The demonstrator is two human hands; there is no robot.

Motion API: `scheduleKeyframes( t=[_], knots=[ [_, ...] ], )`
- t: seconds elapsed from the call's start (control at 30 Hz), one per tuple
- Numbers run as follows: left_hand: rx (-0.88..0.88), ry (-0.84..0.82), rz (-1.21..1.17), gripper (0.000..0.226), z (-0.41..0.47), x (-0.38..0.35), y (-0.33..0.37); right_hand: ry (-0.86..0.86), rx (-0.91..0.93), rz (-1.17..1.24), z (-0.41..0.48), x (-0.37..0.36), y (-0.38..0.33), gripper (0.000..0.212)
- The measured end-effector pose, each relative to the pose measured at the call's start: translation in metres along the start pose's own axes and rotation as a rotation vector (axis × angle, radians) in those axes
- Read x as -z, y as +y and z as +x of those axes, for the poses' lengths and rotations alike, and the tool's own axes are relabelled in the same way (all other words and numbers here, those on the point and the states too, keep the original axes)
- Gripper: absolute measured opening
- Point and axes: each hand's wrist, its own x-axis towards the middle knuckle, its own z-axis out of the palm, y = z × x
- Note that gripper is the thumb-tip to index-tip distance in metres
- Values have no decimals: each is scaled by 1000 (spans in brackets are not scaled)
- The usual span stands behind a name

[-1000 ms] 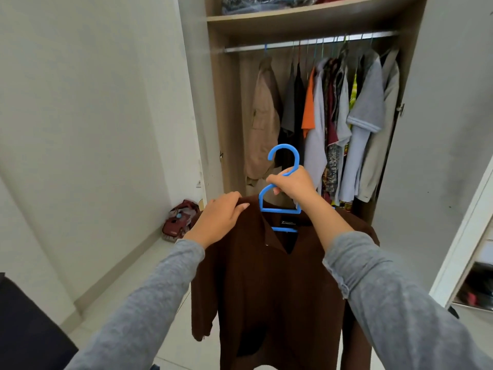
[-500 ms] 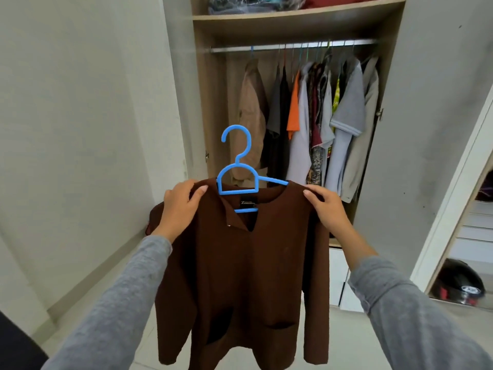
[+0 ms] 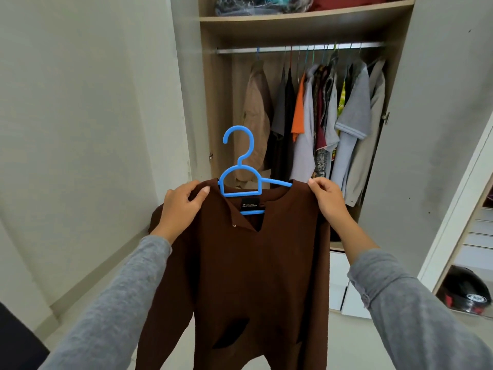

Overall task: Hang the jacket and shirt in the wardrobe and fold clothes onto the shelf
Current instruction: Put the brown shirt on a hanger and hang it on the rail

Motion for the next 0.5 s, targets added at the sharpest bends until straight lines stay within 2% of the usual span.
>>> scheduleKeyframes(
  t=[0.1, 0.2, 0.27, 0.4, 0.5],
  knots=[
    [15, 69, 18, 22, 2, -3, 1, 51, -43, 40, -9, 0, 8, 32],
    [40, 99, 8, 22, 5, -4, -1, 135, -105, 110, -26, -4, 25, 28],
    [47, 105, -8, 24, 6, -4, -3, 166, -143, 26, -33, -8, 33, 29],
    [54, 95, -5, 28, 4, -3, -7, 219, -295, -70, -34, -13, 38, 16],
    [46, 91, 24, 27, -3, -2, -10, 306, -453, -135, -31, -8, 39, 21]
  ],
)
